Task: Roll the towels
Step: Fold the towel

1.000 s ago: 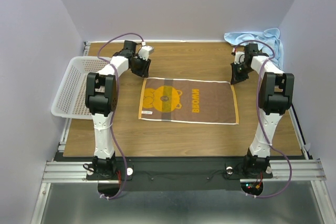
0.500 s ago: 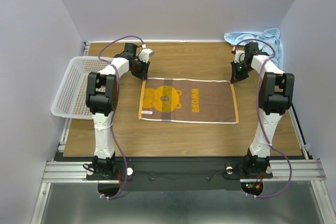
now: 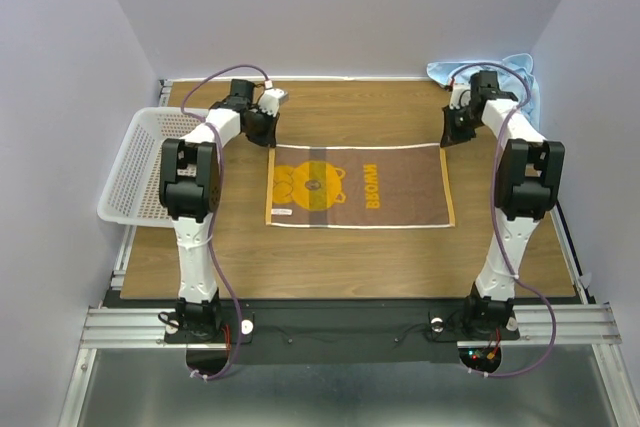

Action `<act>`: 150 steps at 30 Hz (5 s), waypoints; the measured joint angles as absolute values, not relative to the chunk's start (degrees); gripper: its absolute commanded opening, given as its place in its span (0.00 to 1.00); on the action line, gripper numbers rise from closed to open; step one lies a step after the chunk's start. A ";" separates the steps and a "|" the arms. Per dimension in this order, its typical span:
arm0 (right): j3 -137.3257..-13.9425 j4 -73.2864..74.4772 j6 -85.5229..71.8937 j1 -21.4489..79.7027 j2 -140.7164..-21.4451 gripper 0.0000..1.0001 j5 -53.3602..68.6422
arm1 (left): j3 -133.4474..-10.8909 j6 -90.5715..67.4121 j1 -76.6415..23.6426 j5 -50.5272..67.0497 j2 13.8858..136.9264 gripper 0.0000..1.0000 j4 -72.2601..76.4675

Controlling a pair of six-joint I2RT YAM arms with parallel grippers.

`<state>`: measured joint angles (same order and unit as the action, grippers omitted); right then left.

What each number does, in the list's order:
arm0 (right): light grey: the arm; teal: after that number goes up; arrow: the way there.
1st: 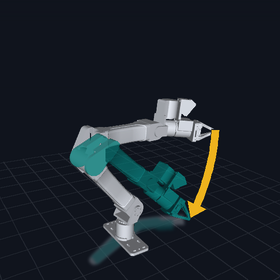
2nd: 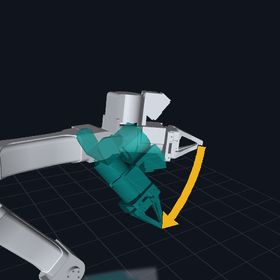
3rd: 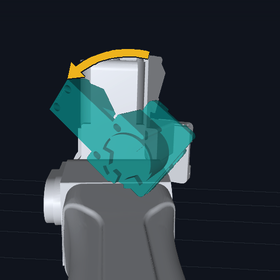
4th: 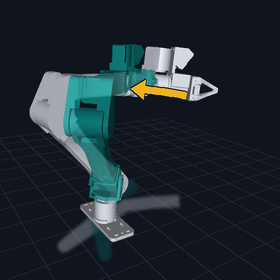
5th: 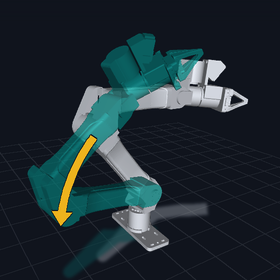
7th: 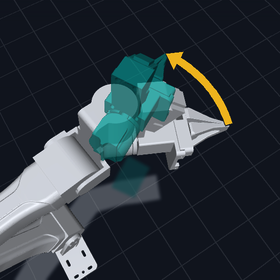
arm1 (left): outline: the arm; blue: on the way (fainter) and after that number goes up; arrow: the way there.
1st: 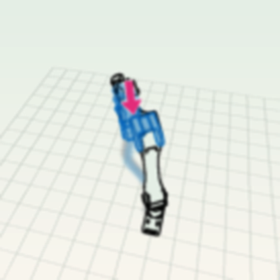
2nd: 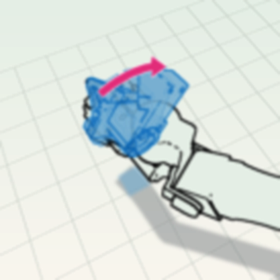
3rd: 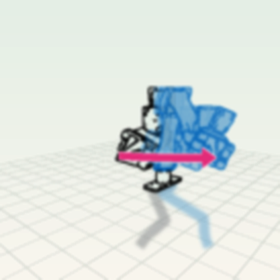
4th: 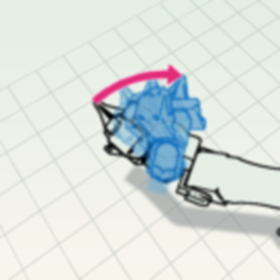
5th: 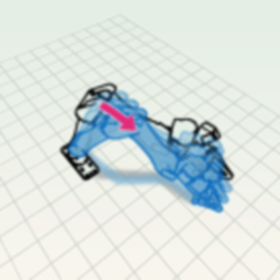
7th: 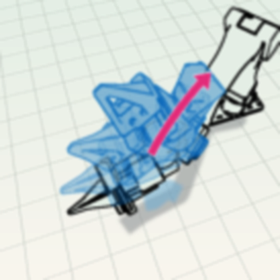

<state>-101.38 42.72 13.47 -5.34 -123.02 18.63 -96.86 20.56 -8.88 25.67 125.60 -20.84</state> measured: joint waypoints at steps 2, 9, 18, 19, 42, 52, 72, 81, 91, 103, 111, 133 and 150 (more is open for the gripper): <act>-101.36 42.87 13.61 -5.48 -121.93 0.01 19.05 | -96.09 21.08 -8.38 25.98 124.07 0.00 -20.34; -96.40 42.48 16.12 -5.65 -113.21 0.01 20.32 | -87.05 24.84 -7.46 27.42 110.78 0.00 -15.97; -82.83 42.87 22.55 -5.65 -101.21 0.01 20.82 | -67.66 35.03 -7.40 30.70 92.75 0.00 -12.49; -81.76 42.83 23.20 -5.67 -100.51 0.00 20.84 | -66.50 36.01 -7.40 30.96 91.77 0.00 -12.60; -64.40 43.57 33.78 -5.65 -97.71 0.00 21.30 | -44.53 60.47 -12.86 28.51 79.72 0.00 -17.80; -64.38 43.62 34.37 -5.65 -97.71 0.11 21.43 | -43.46 60.29 -14.20 25.74 80.77 0.15 -16.03; -67.75 49.63 36.51 -5.67 -90.28 0.45 22.87 | -44.88 63.00 -14.15 30.09 70.04 0.48 -24.58; -74.08 49.08 31.88 -5.41 -101.75 0.36 24.67 | -53.19 45.30 -14.20 29.65 82.28 0.36 -18.17; -74.15 46.44 26.65 -4.29 -108.66 0.23 20.32 | -62.35 28.27 -15.05 22.50 99.59 0.23 -14.79; -73.71 44.80 24.53 -3.68 -107.70 0.29 14.39 | -71.48 19.84 -15.05 20.12 108.79 0.30 -14.72; -78.59 44.69 20.05 -3.79 -105.32 0.45 9.69 | -70.39 17.17 -15.07 20.62 104.05 0.44 -15.29; -69.87 45.87 8.91 -3.79 -105.36 0.35 11.70 | -67.88 15.31 -15.05 20.78 92.03 0.54 -15.27; -70.54 46.24 7.33 -4.14 -102.06 0.00 15.20 | -67.83 15.33 -15.05 20.53 91.59 0.55 -14.94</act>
<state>-70.54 46.24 7.33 -4.14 -102.06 15.20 -67.83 15.33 -15.05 20.53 91.59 -14.94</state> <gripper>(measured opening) 0.035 0.536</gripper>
